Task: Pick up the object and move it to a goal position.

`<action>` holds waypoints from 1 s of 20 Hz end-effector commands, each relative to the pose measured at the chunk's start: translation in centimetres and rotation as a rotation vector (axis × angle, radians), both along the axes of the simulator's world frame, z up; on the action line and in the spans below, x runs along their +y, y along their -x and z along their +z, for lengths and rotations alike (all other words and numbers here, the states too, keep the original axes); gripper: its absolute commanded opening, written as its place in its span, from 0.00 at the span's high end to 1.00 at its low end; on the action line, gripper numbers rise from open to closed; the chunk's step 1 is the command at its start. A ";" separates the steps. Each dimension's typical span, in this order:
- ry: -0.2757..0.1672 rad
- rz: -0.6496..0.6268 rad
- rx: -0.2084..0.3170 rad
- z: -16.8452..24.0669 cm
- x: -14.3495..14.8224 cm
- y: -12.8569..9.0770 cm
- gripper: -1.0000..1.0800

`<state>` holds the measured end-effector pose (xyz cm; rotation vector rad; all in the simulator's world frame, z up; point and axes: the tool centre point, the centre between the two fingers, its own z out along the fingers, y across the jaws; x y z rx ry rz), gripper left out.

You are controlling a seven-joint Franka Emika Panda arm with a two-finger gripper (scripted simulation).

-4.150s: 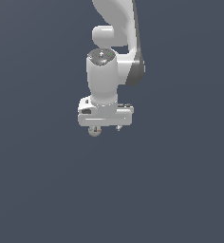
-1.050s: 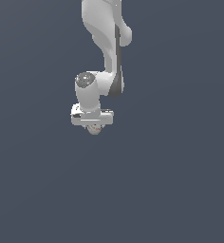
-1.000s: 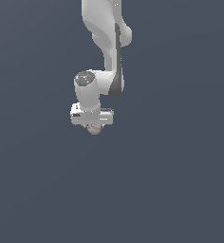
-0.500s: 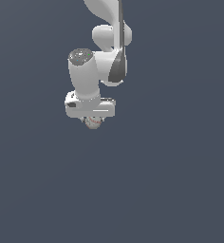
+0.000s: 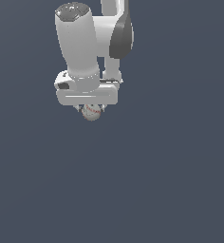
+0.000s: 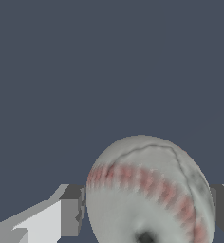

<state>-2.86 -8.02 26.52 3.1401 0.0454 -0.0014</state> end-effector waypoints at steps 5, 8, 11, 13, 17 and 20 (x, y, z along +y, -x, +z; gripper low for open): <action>0.000 0.000 -0.001 6.3 0.5 -1.9 1.00; 0.000 0.000 -0.001 8.9 0.7 -2.7 1.00; 0.000 0.001 -0.001 11.2 0.9 -3.4 1.00; 0.000 0.001 -0.001 12.6 1.0 -3.8 1.00; 0.000 0.001 -0.001 15.1 1.2 -4.7 1.00; -0.001 0.001 -0.001 16.9 1.3 -5.3 1.00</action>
